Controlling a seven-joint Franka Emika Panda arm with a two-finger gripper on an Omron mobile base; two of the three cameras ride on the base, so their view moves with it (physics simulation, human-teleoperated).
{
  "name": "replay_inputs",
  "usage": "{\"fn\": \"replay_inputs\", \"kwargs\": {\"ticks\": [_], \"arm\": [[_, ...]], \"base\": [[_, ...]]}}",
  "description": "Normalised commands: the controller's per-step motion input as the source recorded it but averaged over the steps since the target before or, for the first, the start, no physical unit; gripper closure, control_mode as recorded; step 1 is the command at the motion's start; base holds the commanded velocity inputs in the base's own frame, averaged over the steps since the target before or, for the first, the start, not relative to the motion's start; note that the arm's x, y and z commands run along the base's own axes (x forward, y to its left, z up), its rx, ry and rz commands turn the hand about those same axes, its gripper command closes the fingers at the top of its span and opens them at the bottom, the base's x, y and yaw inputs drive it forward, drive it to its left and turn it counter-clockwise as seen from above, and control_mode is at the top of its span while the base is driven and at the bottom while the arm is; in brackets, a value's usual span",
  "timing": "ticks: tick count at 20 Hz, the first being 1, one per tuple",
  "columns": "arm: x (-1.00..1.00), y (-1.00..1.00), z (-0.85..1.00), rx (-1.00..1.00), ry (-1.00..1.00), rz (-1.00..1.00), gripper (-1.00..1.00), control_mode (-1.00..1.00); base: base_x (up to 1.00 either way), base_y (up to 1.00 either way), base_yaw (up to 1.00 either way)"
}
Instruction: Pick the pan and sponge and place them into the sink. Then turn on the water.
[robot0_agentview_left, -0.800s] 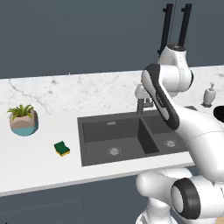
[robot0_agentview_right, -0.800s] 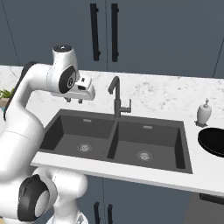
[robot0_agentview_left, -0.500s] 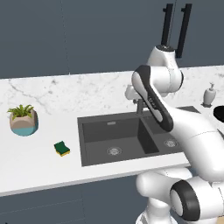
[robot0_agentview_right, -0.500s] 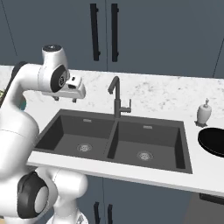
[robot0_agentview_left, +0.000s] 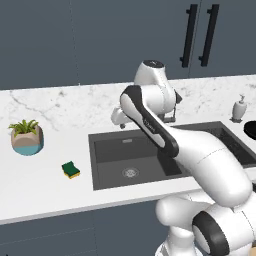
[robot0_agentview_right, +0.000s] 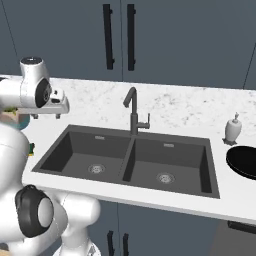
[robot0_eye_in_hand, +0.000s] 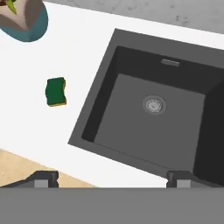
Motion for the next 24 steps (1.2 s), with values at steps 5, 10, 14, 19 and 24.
{"fn": "replay_inputs", "kwargs": {"ticks": [5,10,14,19,24], "arm": [[0.06,0.60,-0.23,-0.02,0.01,0.10,-1.00,-1.00],[0.02,0.27,-0.09,-0.11,0.02,0.00,-1.00,-1.00],[0.27,0.61,-0.35,-0.03,0.13,0.00,-1.00,-1.00],[0.41,0.72,-0.38,0.00,0.14,0.00,-1.00,-1.00],[0.31,0.75,-0.45,-0.04,0.08,0.00,-1.00,-1.00]], "base": [[0.00,0.00,0.00],[0.00,0.00,0.00],[0.00,0.00,0.00],[0.00,0.00,0.00],[0.00,0.00,0.00]]}}
